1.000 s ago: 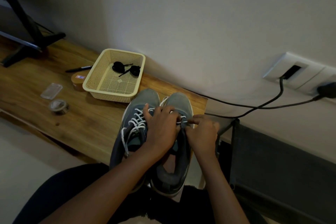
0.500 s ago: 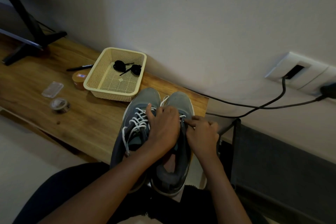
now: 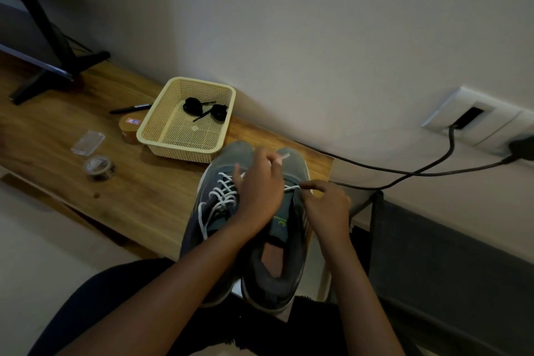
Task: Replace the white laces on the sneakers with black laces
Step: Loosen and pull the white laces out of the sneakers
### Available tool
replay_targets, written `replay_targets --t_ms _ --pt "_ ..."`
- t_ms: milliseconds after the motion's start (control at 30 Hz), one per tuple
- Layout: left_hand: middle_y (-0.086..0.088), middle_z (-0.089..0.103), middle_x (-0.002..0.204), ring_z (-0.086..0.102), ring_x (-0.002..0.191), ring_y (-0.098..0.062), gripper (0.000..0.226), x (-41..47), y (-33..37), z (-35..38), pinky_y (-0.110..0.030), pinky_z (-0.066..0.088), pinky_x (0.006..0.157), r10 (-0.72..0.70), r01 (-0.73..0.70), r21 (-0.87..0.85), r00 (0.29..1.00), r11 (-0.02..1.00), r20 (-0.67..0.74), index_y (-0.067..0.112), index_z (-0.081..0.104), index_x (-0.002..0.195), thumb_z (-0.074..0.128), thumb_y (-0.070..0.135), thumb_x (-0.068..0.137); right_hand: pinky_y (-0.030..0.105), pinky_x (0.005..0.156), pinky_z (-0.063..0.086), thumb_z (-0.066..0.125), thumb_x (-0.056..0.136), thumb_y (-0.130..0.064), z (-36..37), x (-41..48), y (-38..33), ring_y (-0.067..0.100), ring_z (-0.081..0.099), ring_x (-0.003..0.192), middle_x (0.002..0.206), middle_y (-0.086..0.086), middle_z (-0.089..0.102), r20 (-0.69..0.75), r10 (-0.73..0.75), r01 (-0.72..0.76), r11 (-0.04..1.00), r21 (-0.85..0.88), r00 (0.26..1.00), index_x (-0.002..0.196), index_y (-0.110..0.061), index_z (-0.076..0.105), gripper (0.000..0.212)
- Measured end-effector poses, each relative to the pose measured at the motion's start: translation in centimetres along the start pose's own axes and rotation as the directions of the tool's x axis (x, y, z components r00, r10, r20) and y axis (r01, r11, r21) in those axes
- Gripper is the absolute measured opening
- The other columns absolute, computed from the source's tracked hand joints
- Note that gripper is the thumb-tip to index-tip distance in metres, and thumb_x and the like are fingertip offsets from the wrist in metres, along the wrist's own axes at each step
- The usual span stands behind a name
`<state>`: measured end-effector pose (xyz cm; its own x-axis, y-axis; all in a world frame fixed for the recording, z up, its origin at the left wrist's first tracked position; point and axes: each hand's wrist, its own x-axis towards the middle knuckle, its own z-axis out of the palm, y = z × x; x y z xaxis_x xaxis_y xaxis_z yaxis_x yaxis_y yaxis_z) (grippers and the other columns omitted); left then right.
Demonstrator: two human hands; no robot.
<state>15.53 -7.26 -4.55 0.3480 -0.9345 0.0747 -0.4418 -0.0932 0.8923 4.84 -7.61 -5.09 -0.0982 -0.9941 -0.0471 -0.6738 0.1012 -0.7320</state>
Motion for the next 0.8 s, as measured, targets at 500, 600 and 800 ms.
replay_targets --t_ms 500,600,800 --pt "0.011 0.023 0.154 -0.003 0.145 -0.019 0.013 -0.1 -0.6 -4.2 -0.054 -0.008 0.111 0.034 -0.12 0.555 0.986 0.823 0.162 0.036 0.065 0.092 0.059 0.045 0.085 0.034 0.089 0.03 0.06 0.087 -0.024 1.2 1.7 -3.0 0.03 0.036 0.117 0.12 0.003 0.054 0.229 -0.087 0.184 0.876 -0.446 0.969 0.098 -0.02 0.07 0.015" --pt "0.009 0.022 0.155 -0.008 0.145 -0.021 0.018 -0.3 -1.0 -3.5 -0.057 -0.011 0.109 0.004 -0.145 0.638 0.976 0.756 0.218 0.035 0.065 0.093 0.056 0.049 0.086 0.033 0.084 0.028 0.06 0.086 -0.027 1.7 1.9 -2.3 0.029 0.038 0.115 0.117 0.003 0.056 0.213 -0.089 0.177 0.879 -0.443 0.973 0.096 -0.018 0.07 0.016" --pt "0.009 0.027 0.153 -0.006 0.146 -0.023 0.03 0.0 -0.7 -3.1 -0.061 -0.01 0.109 -0.032 -0.171 0.687 0.962 0.706 0.272 0.031 0.069 0.095 0.05 0.054 0.09 0.024 0.074 0.026 0.066 0.082 -0.016 1.9 2.2 -1.7 0.031 0.044 0.112 0.114 0.01 0.054 0.156 -0.091 0.139 0.933 -0.333 0.984 0.085 -0.017 0.07 0.005"
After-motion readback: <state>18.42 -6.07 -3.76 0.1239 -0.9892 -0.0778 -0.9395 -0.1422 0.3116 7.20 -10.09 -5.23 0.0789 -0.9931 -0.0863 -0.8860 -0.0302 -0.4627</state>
